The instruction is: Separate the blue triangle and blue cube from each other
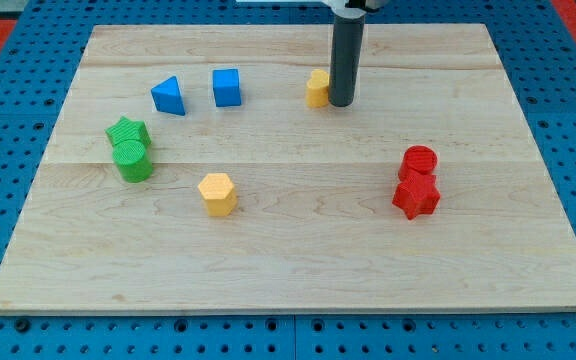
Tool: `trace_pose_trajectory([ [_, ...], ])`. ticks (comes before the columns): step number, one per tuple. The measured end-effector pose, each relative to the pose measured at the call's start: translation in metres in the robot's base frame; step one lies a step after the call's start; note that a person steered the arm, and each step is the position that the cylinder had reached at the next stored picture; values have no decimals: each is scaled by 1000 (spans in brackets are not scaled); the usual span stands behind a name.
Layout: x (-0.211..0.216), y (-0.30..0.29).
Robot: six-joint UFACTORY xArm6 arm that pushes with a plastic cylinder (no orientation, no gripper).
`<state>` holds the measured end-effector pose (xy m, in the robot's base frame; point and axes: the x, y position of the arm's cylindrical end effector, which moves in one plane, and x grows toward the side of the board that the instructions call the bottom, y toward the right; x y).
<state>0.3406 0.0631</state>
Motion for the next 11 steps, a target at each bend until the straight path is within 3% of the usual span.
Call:
trace_pose_trajectory([
  [2,8,-66],
  [3,19,-61],
  [5,-42,-165],
  [6,-2,-137],
  [9,-15,-254],
  [11,24,-184],
])
